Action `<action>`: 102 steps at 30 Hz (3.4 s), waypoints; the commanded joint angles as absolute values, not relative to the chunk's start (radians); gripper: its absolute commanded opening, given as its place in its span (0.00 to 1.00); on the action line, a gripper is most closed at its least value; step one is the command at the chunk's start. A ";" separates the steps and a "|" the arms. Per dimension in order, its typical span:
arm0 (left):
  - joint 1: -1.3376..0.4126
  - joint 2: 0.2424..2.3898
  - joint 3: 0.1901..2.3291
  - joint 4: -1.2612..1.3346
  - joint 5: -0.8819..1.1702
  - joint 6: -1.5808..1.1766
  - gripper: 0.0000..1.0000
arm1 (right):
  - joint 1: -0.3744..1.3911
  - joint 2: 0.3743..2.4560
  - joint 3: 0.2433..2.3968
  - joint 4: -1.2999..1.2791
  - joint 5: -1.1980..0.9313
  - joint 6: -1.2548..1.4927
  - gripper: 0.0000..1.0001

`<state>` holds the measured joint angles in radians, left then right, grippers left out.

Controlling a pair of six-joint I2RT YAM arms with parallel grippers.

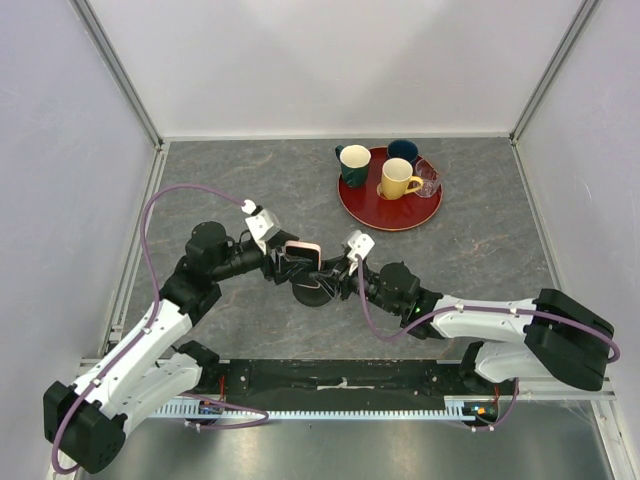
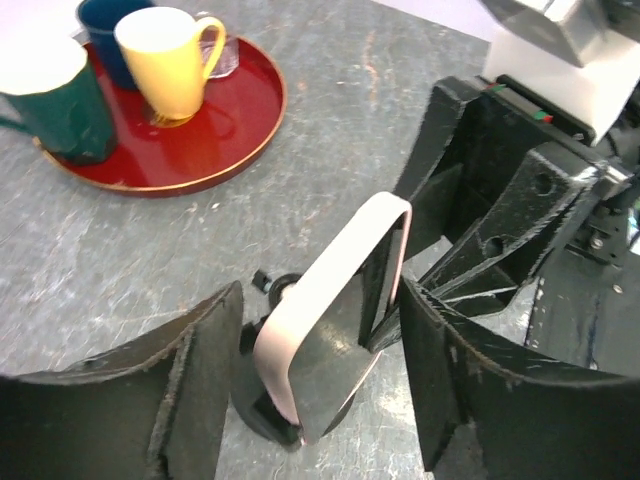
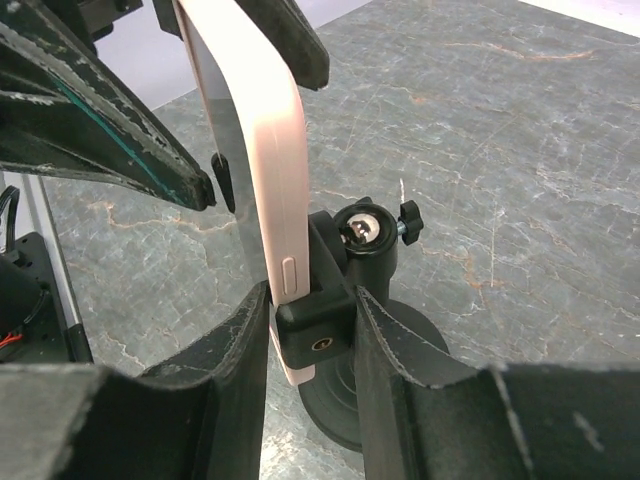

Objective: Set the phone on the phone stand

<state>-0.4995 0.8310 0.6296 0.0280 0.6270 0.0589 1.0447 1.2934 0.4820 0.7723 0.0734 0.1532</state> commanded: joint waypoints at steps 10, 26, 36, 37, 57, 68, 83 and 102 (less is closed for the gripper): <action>-0.476 0.693 0.641 0.087 0.342 -0.002 0.75 | 0.858 1.356 0.554 0.833 -0.201 0.098 0.00; -0.477 0.635 0.617 0.104 0.244 -0.002 0.73 | 0.601 1.739 0.870 0.873 -0.791 0.046 0.00; -0.479 0.632 0.614 0.104 0.192 -0.002 0.72 | 0.512 1.963 1.118 0.822 -0.859 0.101 0.00; -0.479 0.632 0.614 0.104 0.190 -0.002 0.72 | 0.508 1.977 1.132 0.822 -0.862 0.110 0.00; -0.477 0.649 0.618 0.101 0.193 -0.002 0.73 | 0.483 2.082 1.233 0.808 -0.793 0.167 0.03; -0.479 0.649 0.617 0.101 0.201 -0.002 0.73 | 0.483 2.075 1.242 0.773 -0.766 0.164 0.07; -0.480 0.660 0.618 0.097 0.196 -0.002 0.73 | 0.480 2.137 1.381 0.632 -0.729 0.118 0.12; -0.492 0.637 0.618 0.091 0.189 -0.002 0.73 | 0.479 1.919 1.223 0.482 -0.462 0.104 0.88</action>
